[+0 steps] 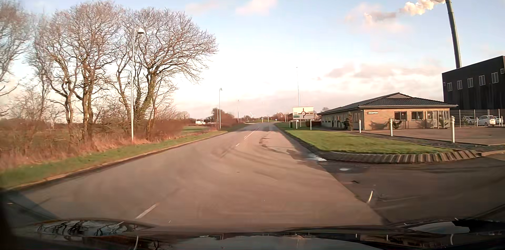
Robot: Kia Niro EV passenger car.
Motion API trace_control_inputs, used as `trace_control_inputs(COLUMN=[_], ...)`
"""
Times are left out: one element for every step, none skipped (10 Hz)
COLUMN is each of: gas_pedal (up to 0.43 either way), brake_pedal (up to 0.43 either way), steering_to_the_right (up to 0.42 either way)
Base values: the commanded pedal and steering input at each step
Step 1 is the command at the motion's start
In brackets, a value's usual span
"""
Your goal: Follow the waypoints while adhering to traffic rules and regulations
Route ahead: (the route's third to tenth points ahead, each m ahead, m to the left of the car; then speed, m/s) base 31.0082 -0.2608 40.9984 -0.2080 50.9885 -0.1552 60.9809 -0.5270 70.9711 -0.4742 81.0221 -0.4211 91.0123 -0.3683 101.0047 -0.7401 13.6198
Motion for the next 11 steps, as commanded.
trace_control_inputs(gas_pedal=[0.118, 0.118, 0.118, 0.118, 0.118, 0.118, 0.118, 0.118, 0.118, 0.118, 0.13], brake_pedal=[0.0, 0.0, 0.0, 0.0, 0.0, 0.0, 0.0, 0.0, 0.0, 0.0, 0.0], steering_to_the_right=[0.0, 0.0, 0.0, 0.0, 0.0, 0.0, 0.0, -0.001, 0.0, 0.0, 0.0])
